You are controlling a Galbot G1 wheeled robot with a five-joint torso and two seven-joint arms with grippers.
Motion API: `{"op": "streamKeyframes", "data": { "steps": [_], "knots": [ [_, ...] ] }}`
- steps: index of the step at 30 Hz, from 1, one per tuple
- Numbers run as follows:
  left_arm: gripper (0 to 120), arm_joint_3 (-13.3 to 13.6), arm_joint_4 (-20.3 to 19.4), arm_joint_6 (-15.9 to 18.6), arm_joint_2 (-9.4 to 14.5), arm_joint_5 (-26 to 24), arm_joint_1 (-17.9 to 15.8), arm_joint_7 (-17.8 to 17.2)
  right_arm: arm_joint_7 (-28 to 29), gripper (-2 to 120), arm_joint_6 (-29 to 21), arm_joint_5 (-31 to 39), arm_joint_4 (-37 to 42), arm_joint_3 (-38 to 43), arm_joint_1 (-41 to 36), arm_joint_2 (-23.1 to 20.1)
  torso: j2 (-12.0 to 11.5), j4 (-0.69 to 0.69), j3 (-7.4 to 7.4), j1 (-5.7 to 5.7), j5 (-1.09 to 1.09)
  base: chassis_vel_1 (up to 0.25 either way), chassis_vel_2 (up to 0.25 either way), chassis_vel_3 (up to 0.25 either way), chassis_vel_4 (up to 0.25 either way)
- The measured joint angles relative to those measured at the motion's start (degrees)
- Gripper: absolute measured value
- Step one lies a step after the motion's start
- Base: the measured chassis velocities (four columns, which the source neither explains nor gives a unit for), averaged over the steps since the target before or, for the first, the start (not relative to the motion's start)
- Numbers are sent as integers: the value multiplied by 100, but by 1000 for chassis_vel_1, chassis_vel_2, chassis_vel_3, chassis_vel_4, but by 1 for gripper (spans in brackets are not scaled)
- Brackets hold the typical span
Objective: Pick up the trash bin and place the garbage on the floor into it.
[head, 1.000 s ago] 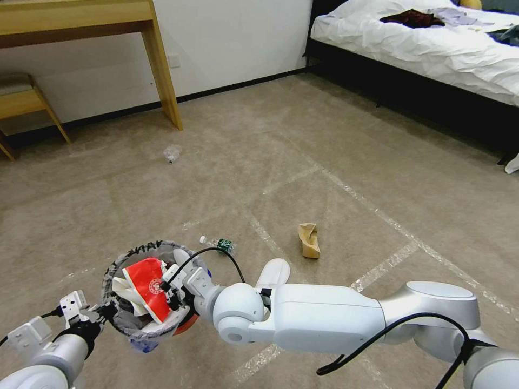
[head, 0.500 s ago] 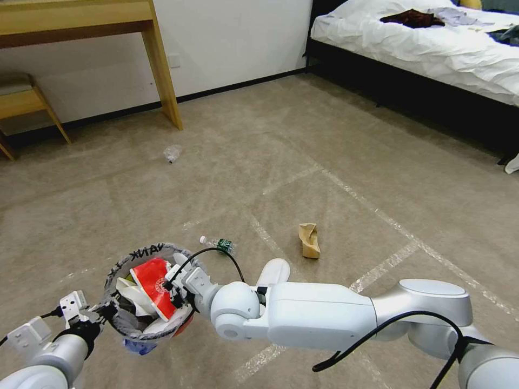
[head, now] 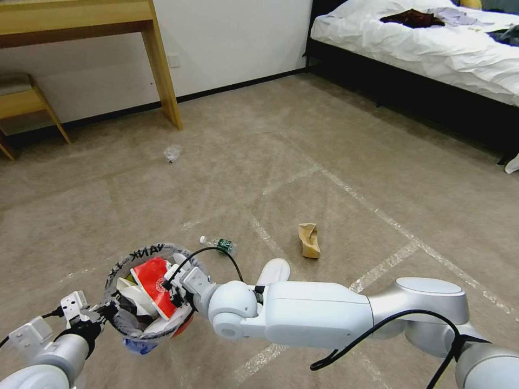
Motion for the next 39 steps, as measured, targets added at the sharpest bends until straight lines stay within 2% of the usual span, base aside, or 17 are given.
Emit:
{"op": "streamKeyframes", "data": {
  "steps": [28,30,31,32,33,34,36,38,39],
  "knots": [
    [1,6,-9,-2,9,13,27,10,190,0,-45,61,110,-138,14,50,0,0,0,0,0,0,0,0,0],
    [1,6,-1,-2,9,13,27,10,223,9,-85,112,186,-101,20,32,0,0,0,0,0,0,0,0,0],
    [1,6,-1,-2,9,13,27,10,223,9,-85,112,186,-101,20,32,0,0,0,0,0,0,0,0,0],
    [1,8,13,-2,8,15,24,10,244,16,-97,135,225,-83,27,26,0,0,0,0,0,0,0,0,0],
    [1,8,13,-2,8,15,24,10,244,16,-97,135,225,-83,27,26,0,0,0,0,0,0,0,0,0],
    [1,10,30,-2,4,16,20,11,264,25,-105,151,258,-68,40,17,0,0,0,0,0,0,0,0,0],
    [1,13,39,-2,1,16,21,13,273,28,-112,161,281,-59,50,8,0,0,0,0,0,0,0,0,0],
    [1,17,59,-2,-4,16,20,29,282,39,-121,174,336,-43,66,-18,0,0,0,0,0,0,0,0,0],
    [1,17,59,-2,-4,16,20,29,282,39,-121,174,336,-43,66,-18,0,0,0,0,0,0,0,0,0]
  ]
}}
